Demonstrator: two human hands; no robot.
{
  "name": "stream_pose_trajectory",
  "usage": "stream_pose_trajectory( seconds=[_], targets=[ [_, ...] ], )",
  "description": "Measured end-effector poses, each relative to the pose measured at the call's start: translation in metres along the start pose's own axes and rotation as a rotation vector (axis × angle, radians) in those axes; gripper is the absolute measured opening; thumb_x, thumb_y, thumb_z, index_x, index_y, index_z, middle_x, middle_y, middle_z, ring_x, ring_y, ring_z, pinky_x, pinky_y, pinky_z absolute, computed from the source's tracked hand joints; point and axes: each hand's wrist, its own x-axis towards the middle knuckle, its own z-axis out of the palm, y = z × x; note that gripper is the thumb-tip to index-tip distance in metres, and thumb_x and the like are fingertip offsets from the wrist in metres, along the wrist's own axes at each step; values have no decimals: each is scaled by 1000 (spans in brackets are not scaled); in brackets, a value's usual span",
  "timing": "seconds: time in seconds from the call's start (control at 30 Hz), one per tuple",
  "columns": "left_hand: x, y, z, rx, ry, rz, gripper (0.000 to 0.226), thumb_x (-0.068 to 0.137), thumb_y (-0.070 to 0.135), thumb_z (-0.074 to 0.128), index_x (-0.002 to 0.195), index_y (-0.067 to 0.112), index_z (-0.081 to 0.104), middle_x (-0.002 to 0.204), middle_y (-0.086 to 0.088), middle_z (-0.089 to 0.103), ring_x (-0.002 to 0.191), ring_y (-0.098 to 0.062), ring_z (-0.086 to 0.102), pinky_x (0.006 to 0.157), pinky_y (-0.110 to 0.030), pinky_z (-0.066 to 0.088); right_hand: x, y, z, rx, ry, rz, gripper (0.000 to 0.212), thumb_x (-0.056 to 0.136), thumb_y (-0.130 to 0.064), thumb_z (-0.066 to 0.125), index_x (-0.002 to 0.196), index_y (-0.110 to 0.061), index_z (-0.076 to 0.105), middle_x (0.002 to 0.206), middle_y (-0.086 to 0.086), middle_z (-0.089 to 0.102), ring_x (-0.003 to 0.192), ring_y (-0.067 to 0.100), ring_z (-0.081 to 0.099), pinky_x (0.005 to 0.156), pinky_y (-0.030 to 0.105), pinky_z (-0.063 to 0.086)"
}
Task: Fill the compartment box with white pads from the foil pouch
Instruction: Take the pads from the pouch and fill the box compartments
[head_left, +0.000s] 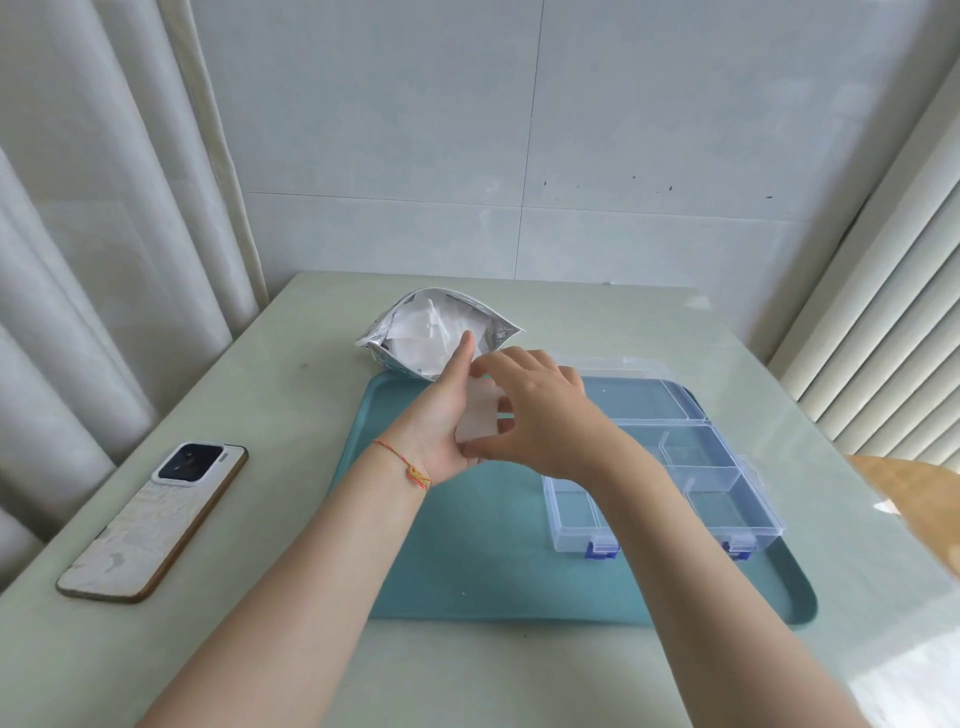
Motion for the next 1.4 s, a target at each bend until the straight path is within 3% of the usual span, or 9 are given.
stream_pose_trajectory(
  seconds=[0.23,0.33,0.47,0.6,0.77,0.93,1.07,1.17,1.4],
  targets=[
    [-2,6,-6,-9,-25,12,72,93,72,27,98,13,68,80,-2,67,69,-17,67,57,-25,54,-1,0,1,-59,9,-6,72,72,-59,73,132,-32,46,124,-10,46,118,16,38,98,35,28],
    [0,9,-12,-48,36,36,71,89,75,36,110,12,61,75,-5,59,65,-18,62,53,-27,52,-1,-1,-2,-3,24,5,88,64,-62,78,138,-33,40,129,-10,44,122,14,36,98,33,26],
    [0,9,-12,-77,18,66,67,88,76,36,90,15,63,71,-3,54,60,-17,54,55,-27,52,-1,-2,-1,-42,20,15,82,65,-58,78,136,-35,42,126,-10,43,123,14,35,98,33,27],
    [0,8,-10,-36,-45,65,71,92,73,26,93,15,68,73,-3,66,64,-16,66,55,-24,53,-1,-1,2,-54,63,3,70,71,-56,75,133,-35,49,129,-8,43,124,16,36,100,35,28],
    [-2,6,-10,-11,-49,34,69,87,79,31,84,18,64,74,0,55,66,-14,56,53,-23,46,-2,-4,-4,-15,4,13,83,63,-61,79,135,-34,46,135,-7,39,127,14,31,104,35,25],
    [2,4,-11,-63,-92,-26,87,77,89,30,113,17,63,93,-5,55,86,-18,52,64,-29,42,-4,-1,-14,182,26,19,67,71,-55,78,130,-37,51,128,-11,44,122,9,37,97,29,24],
    [3,3,-9,-171,-139,-10,91,80,86,32,127,13,58,113,-11,51,115,-26,43,85,-32,40,-6,-3,-12,165,-7,-4,71,68,-52,81,130,-44,49,127,-14,44,122,9,35,98,30,23],
    [5,3,-9,-191,-143,23,87,84,83,27,120,13,63,111,-10,51,117,-27,38,86,-32,38,-5,-4,-9,145,-8,-11,66,69,-50,80,127,-45,51,127,-12,43,121,10,35,99,31,25],
    [3,4,-12,-248,-107,-22,95,80,86,35,138,14,54,115,-6,51,111,-21,42,85,-29,41,-6,-5,-14,188,12,-12,71,67,-52,81,129,-52,46,127,-12,43,125,11,36,103,33,25]
  ],
)
